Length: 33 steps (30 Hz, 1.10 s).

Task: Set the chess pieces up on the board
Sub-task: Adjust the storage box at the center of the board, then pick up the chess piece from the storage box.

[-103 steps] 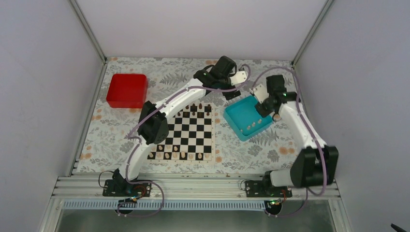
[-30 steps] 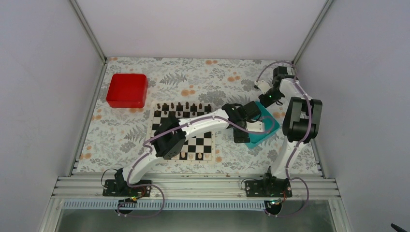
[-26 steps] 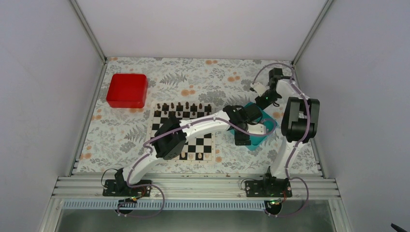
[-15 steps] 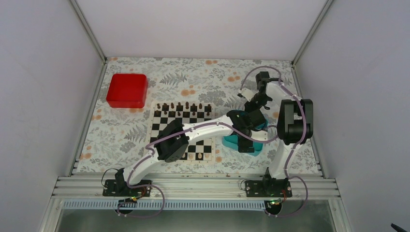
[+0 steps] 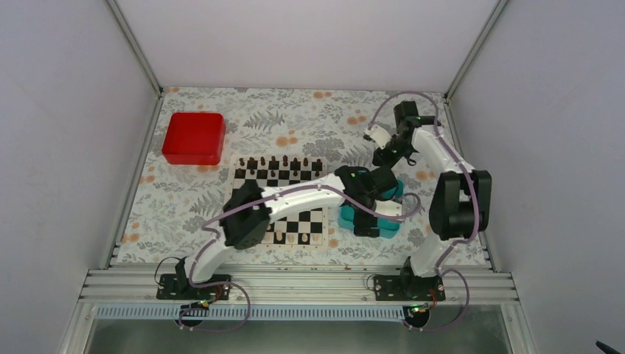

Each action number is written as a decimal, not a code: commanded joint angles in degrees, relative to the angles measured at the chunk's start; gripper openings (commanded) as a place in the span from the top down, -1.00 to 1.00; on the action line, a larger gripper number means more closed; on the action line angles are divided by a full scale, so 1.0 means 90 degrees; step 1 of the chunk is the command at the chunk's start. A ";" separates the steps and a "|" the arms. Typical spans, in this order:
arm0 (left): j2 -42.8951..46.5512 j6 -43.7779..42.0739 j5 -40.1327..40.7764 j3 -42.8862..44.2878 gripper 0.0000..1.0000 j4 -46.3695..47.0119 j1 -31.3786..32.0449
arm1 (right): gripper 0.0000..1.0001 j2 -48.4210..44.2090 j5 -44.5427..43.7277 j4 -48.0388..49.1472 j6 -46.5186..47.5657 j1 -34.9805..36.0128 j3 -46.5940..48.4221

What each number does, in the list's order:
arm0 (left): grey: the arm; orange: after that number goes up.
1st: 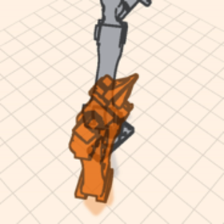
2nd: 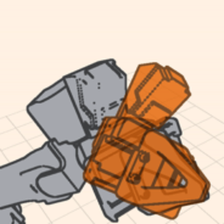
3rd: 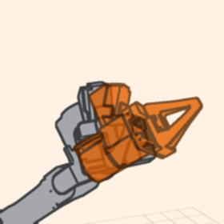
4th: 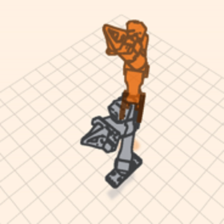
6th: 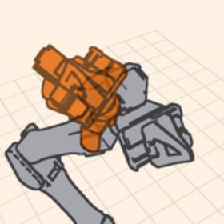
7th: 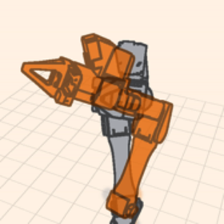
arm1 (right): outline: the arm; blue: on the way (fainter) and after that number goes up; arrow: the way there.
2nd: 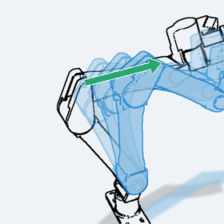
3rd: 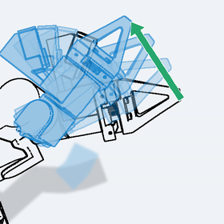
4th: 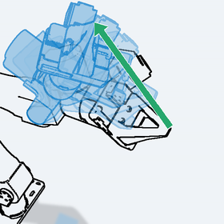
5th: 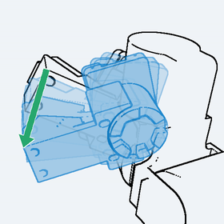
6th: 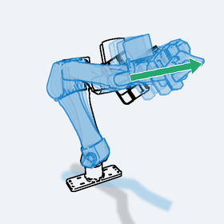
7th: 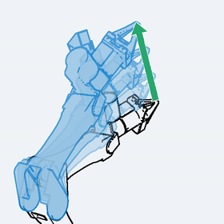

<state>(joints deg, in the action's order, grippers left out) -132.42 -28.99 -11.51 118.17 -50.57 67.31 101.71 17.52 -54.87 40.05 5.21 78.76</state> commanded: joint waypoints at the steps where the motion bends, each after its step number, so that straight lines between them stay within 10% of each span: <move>1: 0.1536 -0.0540 -0.0333 -0.0873 -1.00 -0.0255 0.0252 | 0.78 -0.0960 -0.0114 -0.0241 -0.0107 -0.0074 -0.0064; 12: 0.4850 -0.0772 0.1317 -0.2713 -1.00 0.0411 -0.0513 | 0.16 -0.2138 0.0296 -0.0442 0.0171 0.0515 -0.1536; 22: 0.6984 -0.0650 0.0863 -0.4300 -1.00 0.1185 -0.3942 | 0.15 -0.1604 -0.0310 0.0754 -0.0416 0.1215 -0.2022; 33: 0.8118 0.0283 0.0641 -0.6289 -1.00 0.2255 -0.5957 | 0.24 -0.0536 -0.1212 0.1567 -0.0780 0.1576 -0.1699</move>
<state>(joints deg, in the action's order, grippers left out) -62.08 -30.74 -4.12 65.25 -35.35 17.87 94.00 8.84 -44.12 34.72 18.65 61.30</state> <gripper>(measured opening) 0.999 0.387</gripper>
